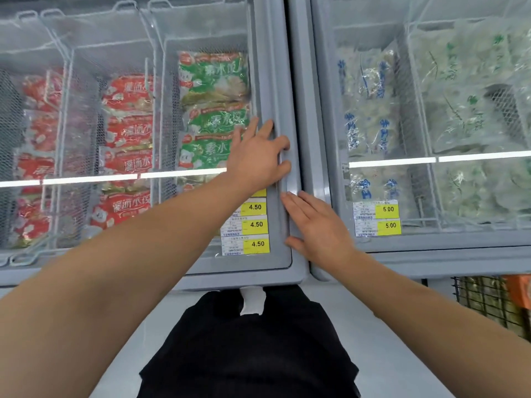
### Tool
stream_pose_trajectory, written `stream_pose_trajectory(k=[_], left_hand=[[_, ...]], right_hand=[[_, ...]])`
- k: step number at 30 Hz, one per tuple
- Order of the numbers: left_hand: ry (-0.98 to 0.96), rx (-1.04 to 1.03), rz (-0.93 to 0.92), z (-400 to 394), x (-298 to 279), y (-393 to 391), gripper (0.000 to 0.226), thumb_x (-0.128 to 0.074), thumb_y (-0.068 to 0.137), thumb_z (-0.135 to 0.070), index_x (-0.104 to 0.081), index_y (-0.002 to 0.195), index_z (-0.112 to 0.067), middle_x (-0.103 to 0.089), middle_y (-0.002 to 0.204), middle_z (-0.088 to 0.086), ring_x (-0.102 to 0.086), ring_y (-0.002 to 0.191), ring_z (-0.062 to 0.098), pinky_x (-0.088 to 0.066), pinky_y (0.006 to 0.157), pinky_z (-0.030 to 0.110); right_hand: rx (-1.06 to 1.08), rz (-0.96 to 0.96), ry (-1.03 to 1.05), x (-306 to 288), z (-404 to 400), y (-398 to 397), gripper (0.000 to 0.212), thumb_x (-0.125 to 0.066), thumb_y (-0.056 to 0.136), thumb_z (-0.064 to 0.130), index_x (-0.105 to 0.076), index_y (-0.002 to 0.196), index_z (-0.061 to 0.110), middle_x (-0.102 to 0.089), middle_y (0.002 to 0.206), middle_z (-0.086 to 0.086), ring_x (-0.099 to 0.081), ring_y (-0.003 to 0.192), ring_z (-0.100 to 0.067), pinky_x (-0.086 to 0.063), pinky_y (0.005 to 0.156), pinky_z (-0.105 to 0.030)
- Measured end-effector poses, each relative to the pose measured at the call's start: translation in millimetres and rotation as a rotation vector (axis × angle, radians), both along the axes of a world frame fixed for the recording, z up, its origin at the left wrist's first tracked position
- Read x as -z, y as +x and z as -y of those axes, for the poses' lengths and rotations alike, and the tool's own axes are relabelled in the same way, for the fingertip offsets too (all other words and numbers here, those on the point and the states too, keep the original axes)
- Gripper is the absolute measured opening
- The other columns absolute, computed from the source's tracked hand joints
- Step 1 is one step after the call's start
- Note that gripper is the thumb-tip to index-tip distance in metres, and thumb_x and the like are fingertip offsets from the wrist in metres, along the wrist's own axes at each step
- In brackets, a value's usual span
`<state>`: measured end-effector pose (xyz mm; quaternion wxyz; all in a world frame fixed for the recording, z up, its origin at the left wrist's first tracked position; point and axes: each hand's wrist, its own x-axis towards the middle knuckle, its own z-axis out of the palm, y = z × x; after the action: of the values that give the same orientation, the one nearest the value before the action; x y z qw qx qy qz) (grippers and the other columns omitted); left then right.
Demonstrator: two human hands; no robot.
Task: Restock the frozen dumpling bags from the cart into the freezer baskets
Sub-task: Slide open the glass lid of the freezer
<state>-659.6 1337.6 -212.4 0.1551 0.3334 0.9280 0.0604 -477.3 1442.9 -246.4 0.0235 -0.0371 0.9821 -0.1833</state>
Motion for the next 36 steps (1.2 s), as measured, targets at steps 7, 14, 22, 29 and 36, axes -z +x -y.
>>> stream_pose_trajectory(k=[7,14,22,29,36], left_hand=[[0.012,0.033,-0.031,5,-3,-3,0.041,-0.057,0.088,-0.052,-0.064,0.125,-0.037,-0.041,0.152,0.005,-0.017,0.151,0.032,-0.007,0.121,0.059],[-0.008,0.072,-0.053,7,-7,-6,0.042,-0.054,0.088,-0.057,-0.063,0.125,-0.04,-0.047,0.145,0.002,-0.019,0.149,0.032,-0.007,0.121,0.058],[0.011,0.082,-0.065,34,-3,-14,0.042,-0.057,0.084,-0.057,-0.066,0.121,-0.039,-0.05,0.14,0.006,-0.023,0.148,0.035,-0.01,0.12,0.058],[0.062,0.01,0.021,123,1,-34,0.044,-0.059,0.09,-0.05,-0.061,0.132,-0.035,-0.03,0.161,0.007,-0.014,0.152,0.036,-0.01,0.12,0.059],[0.033,0.044,0.016,212,-1,-66,0.044,-0.057,0.092,-0.053,-0.059,0.133,-0.039,-0.029,0.162,0.005,-0.013,0.152,0.036,-0.015,0.119,0.059]], right_hand=[[0.02,-0.006,0.034,1,2,-1,0.1,-0.094,0.055,0.035,-0.052,0.141,0.006,-0.063,0.135,-0.008,-0.058,0.125,-0.033,-0.048,0.101,-0.046],[0.054,-0.022,0.077,1,10,1,0.105,-0.097,0.05,0.033,-0.052,0.141,0.005,-0.063,0.135,-0.008,-0.059,0.124,-0.033,-0.049,0.101,-0.047],[0.054,0.009,0.102,-2,38,-6,0.106,-0.097,0.047,0.036,-0.055,0.138,0.005,-0.064,0.133,-0.009,-0.06,0.122,-0.034,-0.051,0.1,-0.047],[-0.034,0.036,0.027,-2,112,-35,0.099,-0.092,0.057,0.04,-0.052,0.141,0.006,-0.061,0.136,-0.01,-0.059,0.122,-0.035,-0.051,0.1,-0.05],[-0.125,0.087,-0.016,-1,184,-70,0.093,-0.086,0.069,0.042,-0.045,0.146,0.01,-0.055,0.143,-0.008,-0.055,0.126,-0.036,-0.05,0.1,-0.052]])
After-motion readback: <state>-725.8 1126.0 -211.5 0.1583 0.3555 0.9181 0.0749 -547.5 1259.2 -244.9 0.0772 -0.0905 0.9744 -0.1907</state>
